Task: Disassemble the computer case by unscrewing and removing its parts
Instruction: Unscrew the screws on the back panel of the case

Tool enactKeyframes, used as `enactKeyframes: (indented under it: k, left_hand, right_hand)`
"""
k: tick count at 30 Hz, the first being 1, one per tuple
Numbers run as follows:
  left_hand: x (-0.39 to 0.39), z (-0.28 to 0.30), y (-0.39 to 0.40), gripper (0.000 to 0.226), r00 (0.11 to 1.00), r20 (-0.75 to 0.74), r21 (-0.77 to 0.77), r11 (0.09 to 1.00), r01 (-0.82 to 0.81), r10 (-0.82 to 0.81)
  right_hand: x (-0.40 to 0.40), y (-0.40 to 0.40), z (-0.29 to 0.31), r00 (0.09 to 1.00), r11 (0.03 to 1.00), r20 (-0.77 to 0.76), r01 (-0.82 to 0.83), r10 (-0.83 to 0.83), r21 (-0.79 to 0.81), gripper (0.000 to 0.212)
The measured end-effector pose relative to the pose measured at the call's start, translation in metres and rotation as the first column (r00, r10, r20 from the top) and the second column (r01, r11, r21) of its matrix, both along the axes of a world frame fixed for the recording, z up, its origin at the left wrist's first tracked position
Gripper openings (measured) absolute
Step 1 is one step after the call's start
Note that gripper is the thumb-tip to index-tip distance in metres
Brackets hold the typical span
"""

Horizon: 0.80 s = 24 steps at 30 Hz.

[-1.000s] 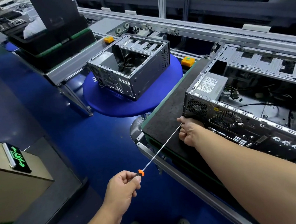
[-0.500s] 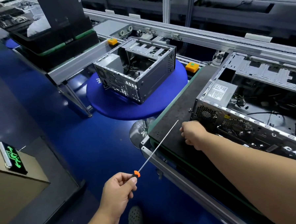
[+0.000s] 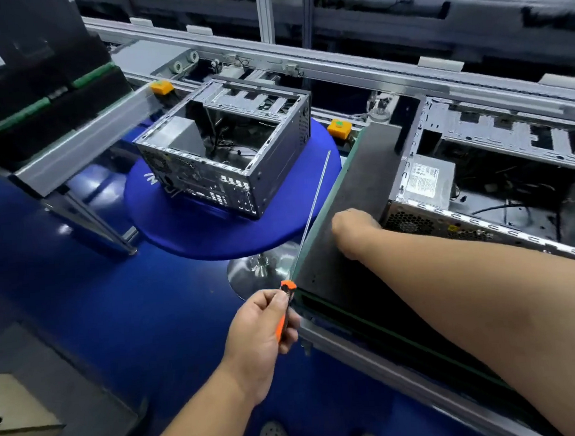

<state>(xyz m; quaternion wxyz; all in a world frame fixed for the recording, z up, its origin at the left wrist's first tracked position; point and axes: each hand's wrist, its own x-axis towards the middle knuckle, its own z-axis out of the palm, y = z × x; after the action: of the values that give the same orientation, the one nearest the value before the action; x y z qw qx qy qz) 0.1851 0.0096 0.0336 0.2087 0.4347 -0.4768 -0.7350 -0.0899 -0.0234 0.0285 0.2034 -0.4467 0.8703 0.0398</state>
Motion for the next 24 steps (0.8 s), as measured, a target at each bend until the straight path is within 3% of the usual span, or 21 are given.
enactKeyframes:
  k: [4, 20, 22, 24]
  left_hand:
    - [-0.013, 0.002, -0.025, 0.019, 0.999, -0.022, 0.025, 0.998, 0.049, -0.048]
    - [-0.033, 0.002, -0.056, 0.018, 0.987, -0.076, 0.123, 0.981, 0.151, -0.142]
    - [-0.033, 0.001, -0.055, 0.018, 0.986, -0.09, 0.132, 0.98, 0.149, -0.138]
    - [-0.033, 0.0, -0.053, 0.017, 0.987, -0.095, 0.133, 0.981, 0.144, -0.132]
  right_hand:
    - [-0.003, -0.015, -0.006, 0.997, 1.0, -0.082, -0.003, 0.004, 0.01, 0.035]
    - [0.0, -0.01, -0.021, 0.979, 0.999, -0.202, 0.036, -0.036, -0.003, 0.043]
    - [0.01, 0.002, -0.021, 0.987, 0.997, -0.154, 0.029, -0.04, -0.07, 0.035]
    - [0.027, 0.027, -0.025, 0.994, 0.971, -0.108, -0.03, 0.004, -0.236, 0.025]
